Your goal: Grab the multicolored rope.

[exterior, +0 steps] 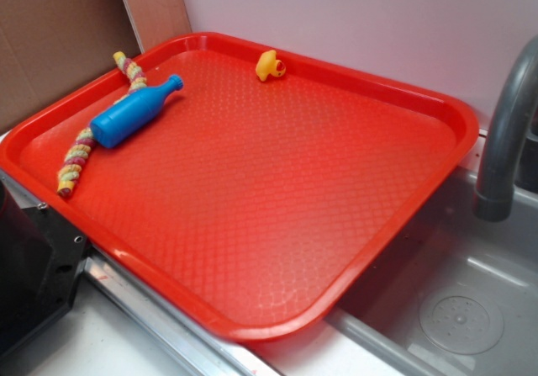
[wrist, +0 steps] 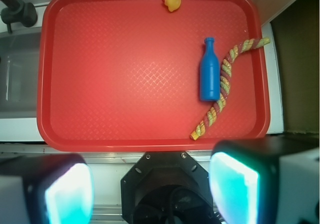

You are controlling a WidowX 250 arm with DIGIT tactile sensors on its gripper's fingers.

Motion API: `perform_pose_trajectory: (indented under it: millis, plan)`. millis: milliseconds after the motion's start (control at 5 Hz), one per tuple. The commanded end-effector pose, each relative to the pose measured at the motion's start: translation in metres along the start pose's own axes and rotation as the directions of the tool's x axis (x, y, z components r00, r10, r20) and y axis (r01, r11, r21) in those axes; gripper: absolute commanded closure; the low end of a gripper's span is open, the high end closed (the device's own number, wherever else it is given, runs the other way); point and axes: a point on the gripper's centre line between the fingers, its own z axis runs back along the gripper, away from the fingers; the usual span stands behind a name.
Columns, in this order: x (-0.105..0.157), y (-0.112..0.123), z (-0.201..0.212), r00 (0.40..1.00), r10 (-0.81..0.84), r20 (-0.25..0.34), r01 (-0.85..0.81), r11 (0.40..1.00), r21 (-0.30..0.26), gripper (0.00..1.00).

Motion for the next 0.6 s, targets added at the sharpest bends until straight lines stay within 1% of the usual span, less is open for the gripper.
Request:
perform_pose_trajectory:
  millis: [0,200,400]
  plan:
    - [0.0,0.0,0.0,1.0,0.0,0.0,0.0,1.0,0.0,0.0]
    - [0.013,0.035,-0.05,0.978,0.21,-0.014,-0.208,0.976,0.069,0.0]
    - [0.02,0.054,-0.087,0.935,0.354,-0.009,-0.353,0.934,0.062,0.0]
